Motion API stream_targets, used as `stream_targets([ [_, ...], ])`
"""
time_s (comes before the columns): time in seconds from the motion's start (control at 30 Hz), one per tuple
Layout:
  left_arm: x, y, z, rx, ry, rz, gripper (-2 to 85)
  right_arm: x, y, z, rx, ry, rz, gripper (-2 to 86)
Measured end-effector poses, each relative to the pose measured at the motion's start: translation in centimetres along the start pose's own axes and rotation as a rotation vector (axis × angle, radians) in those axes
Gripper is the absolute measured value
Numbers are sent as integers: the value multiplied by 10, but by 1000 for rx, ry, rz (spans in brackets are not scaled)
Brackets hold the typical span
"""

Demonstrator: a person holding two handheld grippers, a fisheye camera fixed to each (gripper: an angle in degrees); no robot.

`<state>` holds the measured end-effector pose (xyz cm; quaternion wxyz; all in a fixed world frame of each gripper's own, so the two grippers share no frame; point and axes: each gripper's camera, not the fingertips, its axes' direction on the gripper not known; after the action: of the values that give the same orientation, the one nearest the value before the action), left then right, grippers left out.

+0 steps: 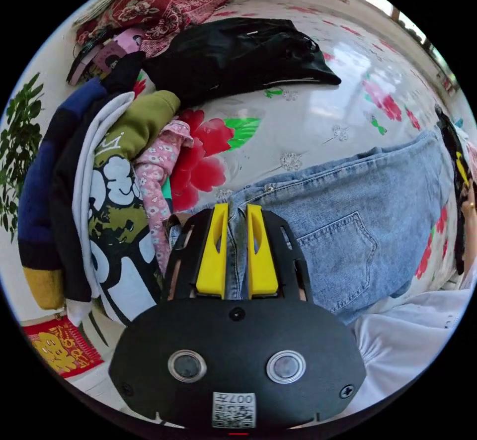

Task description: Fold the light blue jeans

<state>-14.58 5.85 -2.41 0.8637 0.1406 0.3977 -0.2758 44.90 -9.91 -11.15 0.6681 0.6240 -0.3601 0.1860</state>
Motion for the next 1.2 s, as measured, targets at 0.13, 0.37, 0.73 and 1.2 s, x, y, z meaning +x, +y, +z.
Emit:
stream_targets([
  [0.13, -34, 29, -43, 121, 130, -115, 61, 83, 39, -25, -40, -146, 197, 86],
  [0.37, -63, 93, -78, 67, 254, -192, 66, 90, 61, 3, 20, -259, 282, 61],
  [0.73, -152, 184, -85, 52, 434, -661, 97, -121, 79, -42, -42, -521, -303, 4],
  [1.2, -240, 251, -71, 175, 723, -840, 128, -353, 521, 29, -775, -128, -1503, 54],
])
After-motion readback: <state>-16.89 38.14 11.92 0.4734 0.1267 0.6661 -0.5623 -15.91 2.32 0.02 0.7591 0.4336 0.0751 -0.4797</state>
